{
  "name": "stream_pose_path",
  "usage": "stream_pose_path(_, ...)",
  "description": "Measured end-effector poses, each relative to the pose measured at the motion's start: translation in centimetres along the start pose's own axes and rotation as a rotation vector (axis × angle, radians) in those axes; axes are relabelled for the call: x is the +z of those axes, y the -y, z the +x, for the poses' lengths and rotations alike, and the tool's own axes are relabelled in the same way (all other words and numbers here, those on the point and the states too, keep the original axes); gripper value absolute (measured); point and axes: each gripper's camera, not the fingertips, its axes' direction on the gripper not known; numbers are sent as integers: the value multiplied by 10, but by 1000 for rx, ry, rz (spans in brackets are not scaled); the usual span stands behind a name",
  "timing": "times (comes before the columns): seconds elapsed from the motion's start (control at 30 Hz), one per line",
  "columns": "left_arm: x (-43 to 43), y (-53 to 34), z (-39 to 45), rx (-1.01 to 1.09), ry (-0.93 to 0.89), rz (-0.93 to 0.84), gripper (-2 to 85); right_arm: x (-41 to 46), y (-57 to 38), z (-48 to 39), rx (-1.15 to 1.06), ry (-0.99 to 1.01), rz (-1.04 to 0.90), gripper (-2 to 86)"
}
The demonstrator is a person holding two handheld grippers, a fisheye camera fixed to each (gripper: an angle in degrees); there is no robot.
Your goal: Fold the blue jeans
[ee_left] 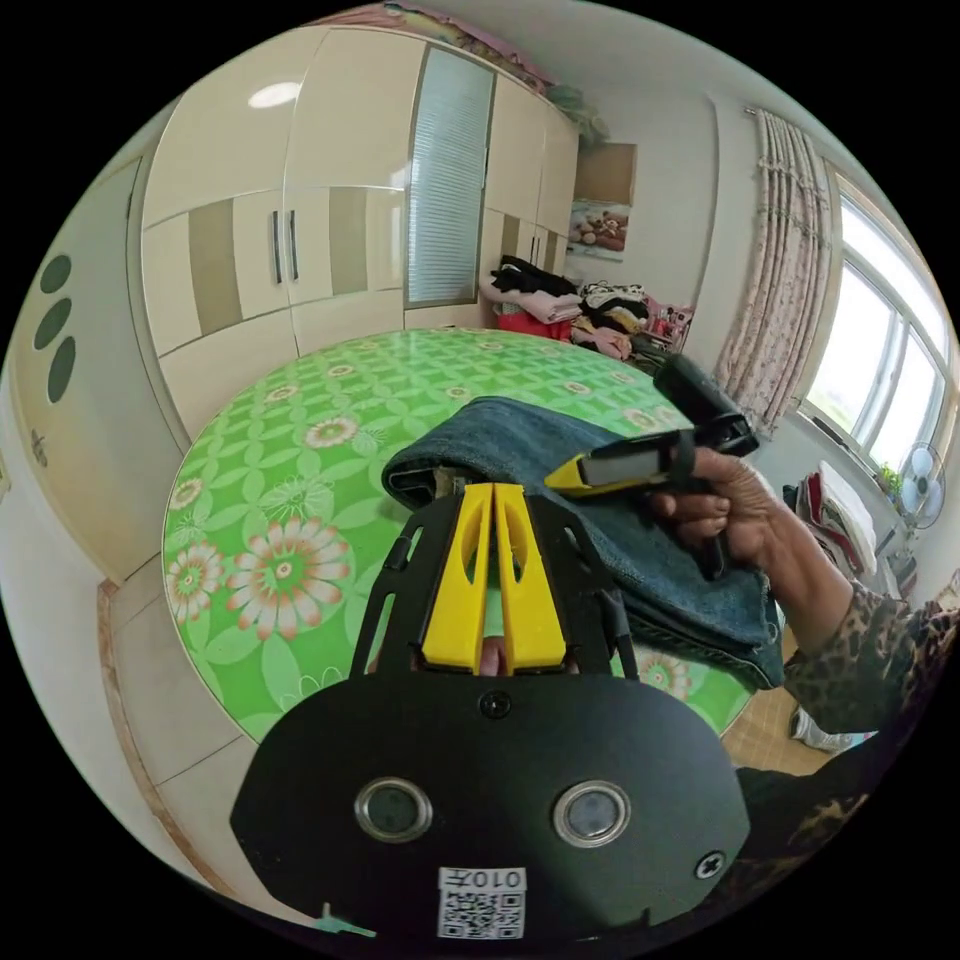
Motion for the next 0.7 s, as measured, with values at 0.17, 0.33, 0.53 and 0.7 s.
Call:
stream_pose_path(0.17, 14, 1, -54, -237, 227, -104, -3, -18, -11, 8, 15, 21, 63, 24)
stream_pose_path(0.33, -15, 1, -65, -222, -110, -2, -4, -28, -13, 17, -4, 148, 71, 23)
stream_pose_path(0.53, -4, 15, -59, -167, -196, 51, -3, -34, -16, 21, -13, 232, 87, 22)
stream_pose_path(0.7, 27, 9, -89, -348, -133, -91, -3, -30, -15, 16, -14, 210, 77, 22)
